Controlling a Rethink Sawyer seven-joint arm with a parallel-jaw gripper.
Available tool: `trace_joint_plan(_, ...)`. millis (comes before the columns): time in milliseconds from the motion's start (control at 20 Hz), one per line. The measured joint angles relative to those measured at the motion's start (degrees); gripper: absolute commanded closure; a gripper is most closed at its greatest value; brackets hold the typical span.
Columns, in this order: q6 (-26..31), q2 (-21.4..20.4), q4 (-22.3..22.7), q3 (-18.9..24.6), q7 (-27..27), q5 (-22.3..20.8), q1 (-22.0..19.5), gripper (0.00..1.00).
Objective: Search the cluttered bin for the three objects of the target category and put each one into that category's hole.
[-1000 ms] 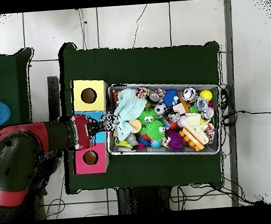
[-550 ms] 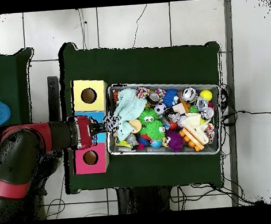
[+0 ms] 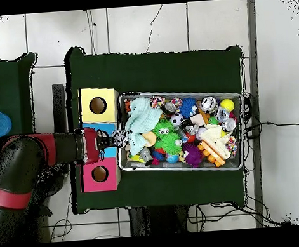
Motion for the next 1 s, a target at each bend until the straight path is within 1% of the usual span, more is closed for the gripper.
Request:
trace_joint_plan(300,5.28,1.54,-3.67,-0.03,0.24,2.28,-1.1,1.0)
trace_joint_plan(450,6.51,2.07,-4.86,-0.04,0.61,3.06,-1.46,1.0)
trace_joint_plan(550,7.85,2.85,-6.49,-0.08,1.3,3.92,-1.84,1.0)
trace_joint_plan(1000,8.59,4.41,-8.87,-0.1,1.99,4.98,-1.97,1.0)
